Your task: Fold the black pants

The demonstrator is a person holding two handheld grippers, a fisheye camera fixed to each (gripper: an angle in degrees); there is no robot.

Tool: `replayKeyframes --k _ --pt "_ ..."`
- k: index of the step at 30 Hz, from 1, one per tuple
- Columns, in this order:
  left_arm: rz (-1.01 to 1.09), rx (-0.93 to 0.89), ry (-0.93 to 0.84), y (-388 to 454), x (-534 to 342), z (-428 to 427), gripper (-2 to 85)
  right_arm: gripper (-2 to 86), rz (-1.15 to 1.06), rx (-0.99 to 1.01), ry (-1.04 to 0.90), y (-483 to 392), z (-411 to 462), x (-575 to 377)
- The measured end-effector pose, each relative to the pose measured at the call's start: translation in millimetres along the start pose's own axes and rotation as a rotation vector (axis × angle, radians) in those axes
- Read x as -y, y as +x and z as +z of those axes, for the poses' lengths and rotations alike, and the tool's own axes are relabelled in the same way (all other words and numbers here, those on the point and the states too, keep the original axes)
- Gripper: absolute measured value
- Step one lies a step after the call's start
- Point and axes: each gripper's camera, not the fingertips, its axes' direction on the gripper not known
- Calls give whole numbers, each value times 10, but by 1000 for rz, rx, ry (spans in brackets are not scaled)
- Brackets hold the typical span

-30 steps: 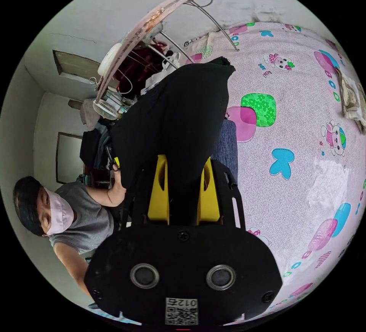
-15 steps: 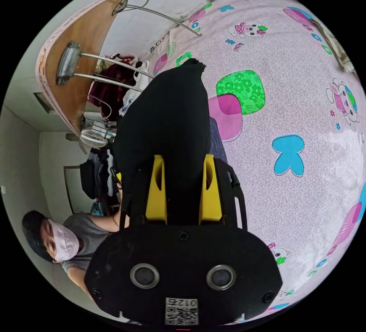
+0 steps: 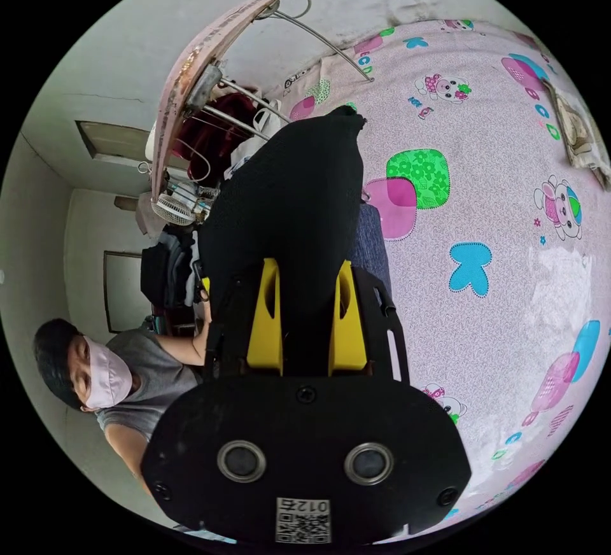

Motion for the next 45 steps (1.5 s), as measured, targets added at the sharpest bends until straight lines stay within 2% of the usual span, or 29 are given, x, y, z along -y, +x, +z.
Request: replayKeyframes --k 7,10,18,21,26,31,34,35,36,41,45 --pt "8 29 -5 -22 114 -21 125 120 13 31 4 634 766 -150" --pt "-52 64 -68 -181 150 59 130 126 64 0 -22 1092 1062 -248" --pt "-67 102 -89 -205 265 87 164 159 135 168 42 2282 1504 -820" --pt "-97 55 -79 -178 276 90 188 195 129 214 80 2518 1322 -1329" --pt "-96 137 -106 159 356 124 244 246 288 260 259 3243 755 -2848" --pt "-125 176 -135 417 202 327 254 281 400 299 324 3869 838 -4113" --pt "-125 182 -149 586 136 443 237 246 400 337 404 4220 853 -4669" --pt "-119 186 -170 656 121 497 203 173 375 344 425 4345 820 -4857" --pt "-74 194 -198 750 105 545 177 136 357 326 443 4389 774 -4963" --pt "42 261 -271 1164 149 675 132 112 279 243 436 4952 210 -5711" --pt "28 254 -270 1411 64 813 121 114 293 247 429 5357 -242 -6333"
